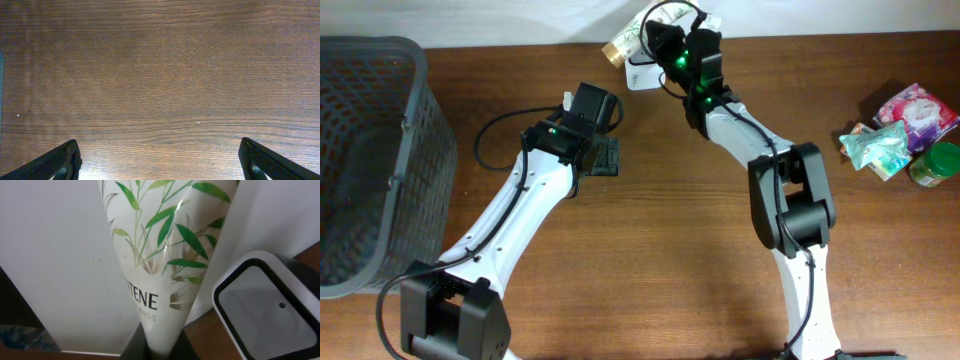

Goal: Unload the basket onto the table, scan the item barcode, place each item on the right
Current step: 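Lift the Pantene tube up to the scanner window, then hold the Pantene tube's barcode against the scanner window, then carry the Pantene tube right and set it beside the teal pack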

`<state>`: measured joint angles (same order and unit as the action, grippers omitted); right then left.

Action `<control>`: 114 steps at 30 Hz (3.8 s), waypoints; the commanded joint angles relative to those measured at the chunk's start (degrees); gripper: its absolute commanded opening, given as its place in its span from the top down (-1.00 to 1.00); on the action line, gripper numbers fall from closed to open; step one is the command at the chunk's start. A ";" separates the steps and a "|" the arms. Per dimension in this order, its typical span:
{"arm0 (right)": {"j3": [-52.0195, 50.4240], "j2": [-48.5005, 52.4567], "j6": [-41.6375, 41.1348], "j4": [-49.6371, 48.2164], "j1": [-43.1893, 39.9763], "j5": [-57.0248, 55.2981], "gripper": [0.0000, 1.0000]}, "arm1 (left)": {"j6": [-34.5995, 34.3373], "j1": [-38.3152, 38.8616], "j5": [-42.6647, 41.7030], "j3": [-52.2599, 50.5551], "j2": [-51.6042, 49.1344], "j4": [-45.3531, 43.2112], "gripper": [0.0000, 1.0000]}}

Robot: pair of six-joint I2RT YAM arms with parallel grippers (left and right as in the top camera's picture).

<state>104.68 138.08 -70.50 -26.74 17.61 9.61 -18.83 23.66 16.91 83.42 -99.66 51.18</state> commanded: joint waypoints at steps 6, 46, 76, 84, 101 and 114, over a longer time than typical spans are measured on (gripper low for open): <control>3.17 2.25 7.93 -2.73 -1.62 -4.09 0.92 | 0.46 0.28 -0.24 -0.13 0.02 -0.07 -0.98; 20.70 6.12 7.48 -2.32 -9.01 22.62 0.92 | 0.46 0.28 -0.24 -0.13 0.02 -0.07 -0.98; 20.90 4.04 13.05 19.04 -0.50 5.64 0.85 | 0.46 0.28 -0.24 -0.13 0.02 -0.07 -0.98; 20.92 -0.24 35.30 24.63 -2.38 3.82 0.84 | 0.46 0.28 -0.24 -0.13 0.02 -0.07 -0.98; 20.85 -11.98 55.17 74.25 -12.68 3.21 0.22 | 0.46 0.28 -0.24 -0.13 0.02 -0.04 -0.98; 13.70 1.18 55.67 77.35 -1.92 -7.52 -0.11 | 0.46 0.28 -0.24 -0.13 0.02 -0.07 -0.98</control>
<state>118.69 138.30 -14.96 50.59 15.35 5.50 -18.83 23.66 16.91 83.40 -99.66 51.18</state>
